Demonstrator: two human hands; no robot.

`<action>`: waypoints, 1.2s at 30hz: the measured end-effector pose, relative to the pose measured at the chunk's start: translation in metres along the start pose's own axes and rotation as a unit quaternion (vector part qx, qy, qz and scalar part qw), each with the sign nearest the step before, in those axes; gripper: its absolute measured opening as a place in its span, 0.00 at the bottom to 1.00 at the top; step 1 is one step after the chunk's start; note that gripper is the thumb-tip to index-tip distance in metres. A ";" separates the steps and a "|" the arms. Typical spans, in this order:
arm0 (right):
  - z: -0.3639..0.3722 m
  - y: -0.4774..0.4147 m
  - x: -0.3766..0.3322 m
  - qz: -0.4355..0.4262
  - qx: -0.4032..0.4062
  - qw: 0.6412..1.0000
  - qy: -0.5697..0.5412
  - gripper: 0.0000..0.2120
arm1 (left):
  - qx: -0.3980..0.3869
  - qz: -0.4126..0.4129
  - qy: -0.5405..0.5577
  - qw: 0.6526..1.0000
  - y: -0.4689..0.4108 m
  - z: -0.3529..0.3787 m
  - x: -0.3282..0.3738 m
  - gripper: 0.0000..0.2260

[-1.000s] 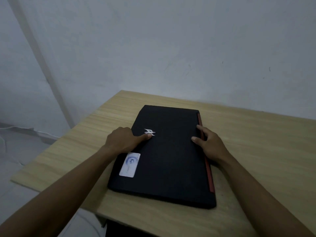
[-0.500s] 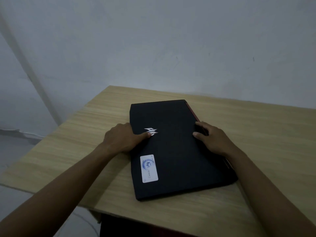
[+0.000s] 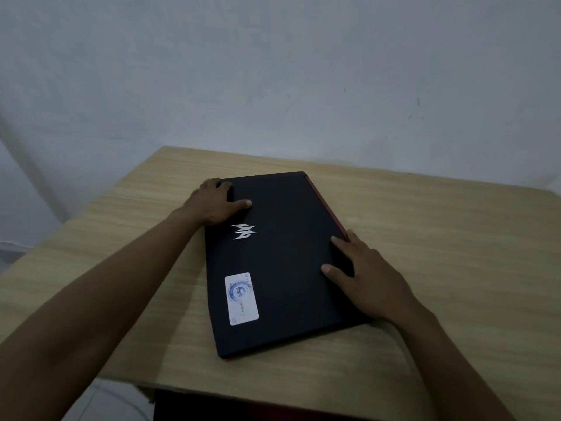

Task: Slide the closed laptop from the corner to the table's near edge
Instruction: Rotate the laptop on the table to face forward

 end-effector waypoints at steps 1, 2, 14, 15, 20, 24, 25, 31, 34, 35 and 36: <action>0.001 0.002 0.000 -0.001 0.001 1.000 0.022 0.36 | -0.004 0.001 0.003 1.000 -0.005 0.002 0.000 0.39; 0.003 0.003 -0.001 -0.003 0.004 0.999 0.037 0.36 | -0.010 0.000 0.005 1.000 -0.010 0.003 -0.001 0.39; -0.016 0.005 0.003 -0.014 0.112 0.994 -0.012 0.31 | -0.024 -0.023 -0.005 0.999 -0.024 0.010 -0.007 0.40; -0.019 0.002 0.007 -0.014 0.117 0.993 -0.018 0.29 | -0.021 -0.025 -0.013 0.999 -0.022 0.009 -0.008 0.41; -0.037 -0.013 0.034 -0.007 0.165 0.986 -0.036 0.21 | 0.009 -0.029 -0.060 0.998 -0.004 0.005 -0.012 0.47; -0.048 -0.025 0.058 0.029 0.197 0.978 -0.062 0.15 | 0.017 -0.027 -0.088 0.996 0.006 0.000 -0.010 0.52; -0.050 -0.027 0.063 0.033 0.206 0.976 -0.067 0.14 | 0.019 -0.028 -0.092 0.995 0.007 -0.001 -0.010 0.54; -0.058 -0.033 0.093 0.079 0.255 0.958 -0.107 0.13 | 0.034 -0.010 -0.130 0.991 0.017 -0.010 -0.004 0.56; -0.060 -0.037 0.106 0.095 0.278 0.948 -0.119 0.13 | 0.038 0.005 -0.162 0.986 0.024 -0.011 -0.001 0.54; -0.061 -0.038 0.110 0.103 0.284 0.945 -0.125 0.14 | 0.040 0.008 -0.168 0.985 0.026 -0.011 -0.001 0.53; -0.062 -0.039 0.114 0.111 0.290 0.942 -0.128 0.15 | 0.042 0.010 -0.171 0.984 0.028 -0.011 0.000 0.52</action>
Point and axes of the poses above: each hand's wrist, its own y-axis away from the middle knuckle, its own z-axis out of the palm, x = y × z, the point moved 7 cm from there along -y, towards the middle knuckle, and after that the axes turned 12 degrees about x, right-handed, at the moved point
